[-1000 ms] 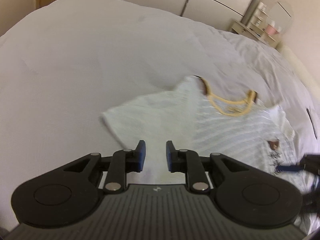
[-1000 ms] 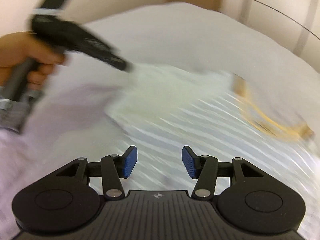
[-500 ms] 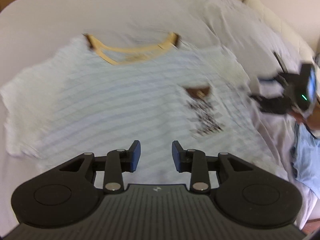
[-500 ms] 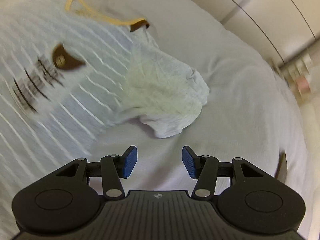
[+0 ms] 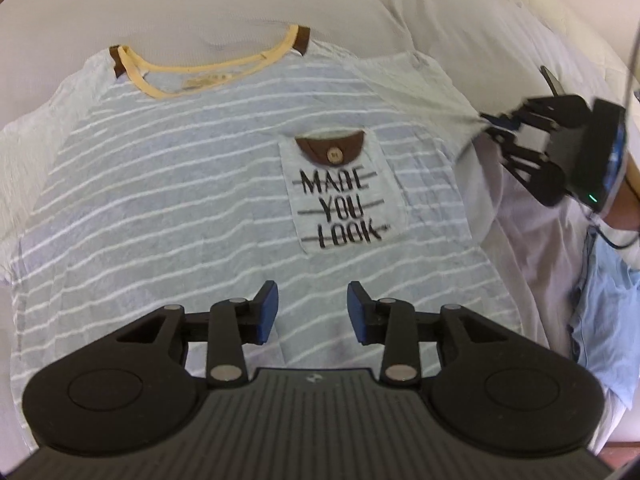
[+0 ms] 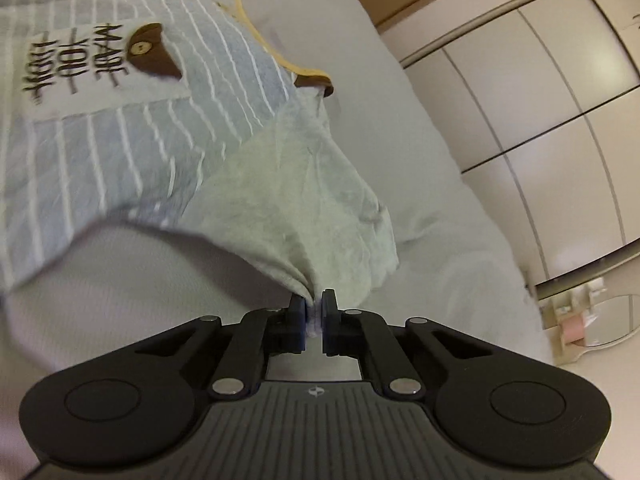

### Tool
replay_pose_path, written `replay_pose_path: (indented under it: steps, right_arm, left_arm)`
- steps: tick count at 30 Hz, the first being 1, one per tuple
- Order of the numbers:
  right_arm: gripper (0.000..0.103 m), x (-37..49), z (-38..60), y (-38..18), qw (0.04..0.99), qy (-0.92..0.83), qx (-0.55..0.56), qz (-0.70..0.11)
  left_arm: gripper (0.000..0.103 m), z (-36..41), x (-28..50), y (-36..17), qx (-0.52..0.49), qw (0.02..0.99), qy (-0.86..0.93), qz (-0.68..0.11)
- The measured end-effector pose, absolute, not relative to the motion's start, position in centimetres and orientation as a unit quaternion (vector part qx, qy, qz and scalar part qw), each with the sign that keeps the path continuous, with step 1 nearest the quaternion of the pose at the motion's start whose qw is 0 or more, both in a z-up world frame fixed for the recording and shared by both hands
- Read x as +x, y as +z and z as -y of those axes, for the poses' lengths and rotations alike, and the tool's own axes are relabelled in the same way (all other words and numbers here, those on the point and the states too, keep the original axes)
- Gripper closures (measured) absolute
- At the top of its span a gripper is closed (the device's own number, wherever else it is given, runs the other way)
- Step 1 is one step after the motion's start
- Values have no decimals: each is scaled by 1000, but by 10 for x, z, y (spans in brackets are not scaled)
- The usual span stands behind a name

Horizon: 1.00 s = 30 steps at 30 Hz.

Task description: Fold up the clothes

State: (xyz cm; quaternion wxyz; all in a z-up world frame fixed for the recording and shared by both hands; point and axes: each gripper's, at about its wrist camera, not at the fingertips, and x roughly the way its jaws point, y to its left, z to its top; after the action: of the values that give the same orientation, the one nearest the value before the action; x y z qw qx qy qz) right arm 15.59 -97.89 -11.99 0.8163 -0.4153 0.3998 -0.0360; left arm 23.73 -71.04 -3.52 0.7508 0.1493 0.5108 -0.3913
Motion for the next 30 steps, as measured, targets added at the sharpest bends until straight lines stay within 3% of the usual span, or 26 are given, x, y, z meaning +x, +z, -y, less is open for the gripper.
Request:
replay_pose_path:
  steps: [8,12,15,17,21,30]
  right_arm:
    - [100,143,974,-124,775,22,-435,-458]
    - [100,145,974,-118,782,28,-371,-499]
    - [100,146,977,-91,810,8,-326,-488]
    - [96,154,987,-70,835,-14,-294,-465]
    - [67,202,1026,-52,871,-35,-226,-434]
    - [62,296,1114,-78,867,-24,-20,-497]
  left_arm:
    - [69,712,243,-28,159,750,-396,-505]
    - [66,703,246,-22,157,755,-389,-504]
    - [65,695,250,-22,151,761,-375,-507]
    - [65,691,250,-23,150,764,-368,-508]
    - [64,688,248,-25,147,768,-352,-514]
    - [62,696,237,-41,136,760,-334,-541]
